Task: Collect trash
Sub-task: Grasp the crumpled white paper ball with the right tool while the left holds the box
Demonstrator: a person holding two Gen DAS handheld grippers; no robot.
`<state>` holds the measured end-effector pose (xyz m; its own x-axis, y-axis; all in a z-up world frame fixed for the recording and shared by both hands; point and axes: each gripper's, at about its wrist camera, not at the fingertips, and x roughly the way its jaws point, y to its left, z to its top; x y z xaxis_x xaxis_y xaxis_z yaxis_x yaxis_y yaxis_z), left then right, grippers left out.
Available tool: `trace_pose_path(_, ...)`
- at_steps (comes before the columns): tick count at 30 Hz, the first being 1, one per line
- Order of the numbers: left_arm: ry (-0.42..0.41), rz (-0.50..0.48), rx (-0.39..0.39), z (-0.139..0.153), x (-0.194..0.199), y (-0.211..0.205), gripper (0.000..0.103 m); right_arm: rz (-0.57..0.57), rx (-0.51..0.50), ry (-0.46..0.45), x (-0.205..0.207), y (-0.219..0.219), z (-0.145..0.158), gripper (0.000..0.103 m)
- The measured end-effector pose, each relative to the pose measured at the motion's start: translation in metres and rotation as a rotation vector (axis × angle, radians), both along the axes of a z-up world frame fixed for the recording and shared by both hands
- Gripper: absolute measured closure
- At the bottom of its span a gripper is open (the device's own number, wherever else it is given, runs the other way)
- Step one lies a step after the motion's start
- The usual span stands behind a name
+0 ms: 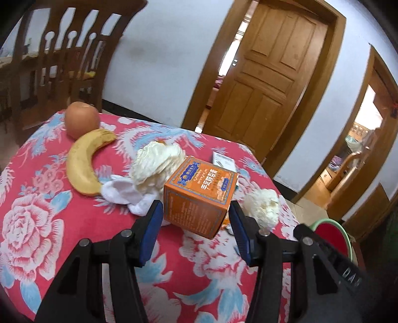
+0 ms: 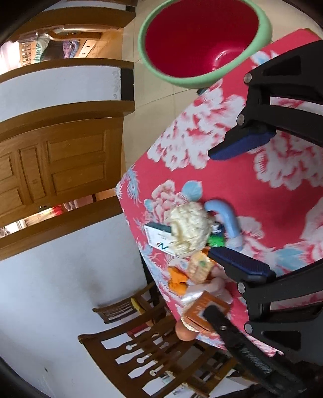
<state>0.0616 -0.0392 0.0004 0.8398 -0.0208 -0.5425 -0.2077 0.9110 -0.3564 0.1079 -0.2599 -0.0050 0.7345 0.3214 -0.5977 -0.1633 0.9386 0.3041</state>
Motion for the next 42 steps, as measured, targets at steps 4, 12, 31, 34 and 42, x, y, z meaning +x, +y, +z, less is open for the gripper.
trace_pose_path(4, 0.0, 0.03, -0.001, 0.0, -0.001, 0.003, 0.048, 0.016, 0.017, -0.012, 0.013, 0.009, 0.002, 0.027)
trace_pose_path(12, 0.024, 0.036, -0.027, -0.006, 0.0, 0.009, 0.048, 0.052, -0.004, -0.003, 0.036, 0.031, -0.006, 0.027)
trace_pose_path(31, 0.05, 0.025, -0.027, -0.009, 0.005, 0.009, 0.048, 0.115, -0.141, -0.037, 0.05, 0.056, -0.012, 0.05)
trace_pose_path(34, 0.047, 0.021, -0.026, -0.009, 0.005, 0.008, 0.048, 0.12, -0.109, -0.043, 0.039, 0.052, -0.008, 0.05)
trace_pose_path(42, 0.034, 0.019, -0.032, -0.009, 0.002, 0.009, 0.048, 0.126, -0.071, -0.076, 0.015, 0.052, 0.0, 0.051)
